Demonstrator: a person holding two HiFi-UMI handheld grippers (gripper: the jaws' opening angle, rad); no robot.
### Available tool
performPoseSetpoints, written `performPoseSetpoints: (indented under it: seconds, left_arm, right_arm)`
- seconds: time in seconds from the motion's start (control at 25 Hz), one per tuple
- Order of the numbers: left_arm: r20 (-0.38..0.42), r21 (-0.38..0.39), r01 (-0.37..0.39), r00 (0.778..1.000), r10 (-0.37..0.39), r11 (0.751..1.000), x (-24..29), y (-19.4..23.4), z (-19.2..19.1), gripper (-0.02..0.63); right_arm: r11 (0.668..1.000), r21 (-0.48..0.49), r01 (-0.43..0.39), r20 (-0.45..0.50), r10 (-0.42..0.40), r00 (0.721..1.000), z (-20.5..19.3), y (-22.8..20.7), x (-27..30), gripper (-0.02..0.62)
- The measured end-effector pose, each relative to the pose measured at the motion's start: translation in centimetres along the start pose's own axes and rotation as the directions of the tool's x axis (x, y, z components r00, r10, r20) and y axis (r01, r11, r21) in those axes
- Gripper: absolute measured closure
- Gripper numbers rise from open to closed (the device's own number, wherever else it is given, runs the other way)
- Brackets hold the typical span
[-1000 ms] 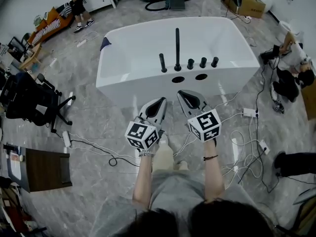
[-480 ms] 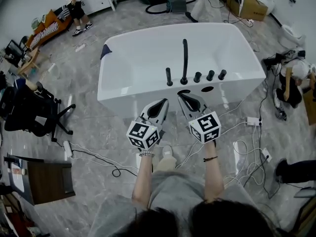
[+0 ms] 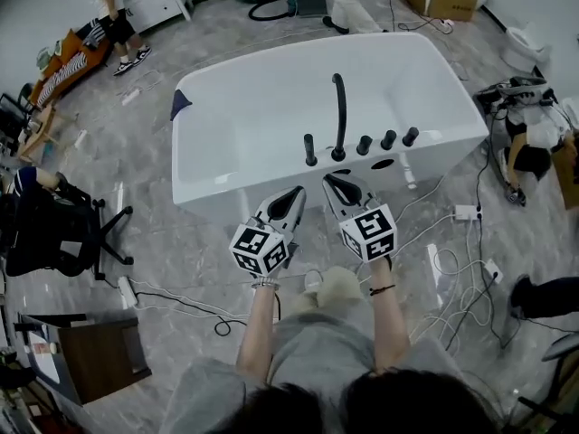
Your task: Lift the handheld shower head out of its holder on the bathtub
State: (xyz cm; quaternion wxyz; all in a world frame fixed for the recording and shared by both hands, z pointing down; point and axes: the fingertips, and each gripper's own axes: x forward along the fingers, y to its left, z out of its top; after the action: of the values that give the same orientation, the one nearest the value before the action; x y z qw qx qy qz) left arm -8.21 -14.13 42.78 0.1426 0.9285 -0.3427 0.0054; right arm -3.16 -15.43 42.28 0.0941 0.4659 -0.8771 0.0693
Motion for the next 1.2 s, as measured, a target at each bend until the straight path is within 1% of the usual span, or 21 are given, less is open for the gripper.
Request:
performPoseSetpoints:
  seconds: [0.2,0.48,0.56,0.6,0.76,0.88,1.0,1.2]
  left_arm:
    - [-0.043,-0.034,0.001,0.999,-0.003,0.999,2.4,2.3,-2.0,0.601]
    - [-0.087,-0.088,-0.031,0.996,0.023,0.996,5.9,6.8,-3.9,0.601]
    - [-0.104,-0.097,-0.034,0.994,0.023,0.995,7.0,8.1,-4.5,0.601]
    - [-0.111,-0.104,-0.033,0.994,0.022,0.994,7.5,8.6,-5.0,0.601]
    - [-0.119,-0.15,-0.029,0.993,0.011,0.988,9.3,10.9,-7.8,0.601]
    - [-0.133,-0.156,-0.033,0.991,0.012,0.987,10.6,12.7,-10.0,0.601]
    - [-0.141,-0.171,-0.037,0.99,0.013,0.985,11.4,14.4,-11.4,0.601]
    - [-0.197,-0.173,-0.028,0.98,-0.007,0.985,11.6,15.9,-14.6,0.601]
  right_arm:
    - [1.0,0.02,-0.002,-0.055,0.003,0.998,-2.5,-2.2,2.9,0.594]
    - [0.999,0.043,-0.024,-0.127,0.029,0.991,-5.7,-5.7,8.2,0.589]
    - [0.998,0.05,-0.038,-0.144,0.044,0.989,-6.5,-6.4,9.9,0.56]
    - [0.998,0.053,-0.044,-0.155,0.052,0.987,-7.1,-6.7,10.8,0.558]
    - [0.997,0.06,-0.058,-0.205,0.069,0.976,-10.9,-7.7,13.4,0.547]
    - [0.996,0.071,-0.054,-0.224,0.069,0.972,-13.8,-8.8,15.2,0.532]
    - [0.996,0.08,-0.036,-0.239,0.054,0.97,-15.7,-10.1,17.3,0.517]
    - [0.995,0.095,-0.032,-0.266,0.056,0.962,-18.5,-10.6,19.5,0.49]
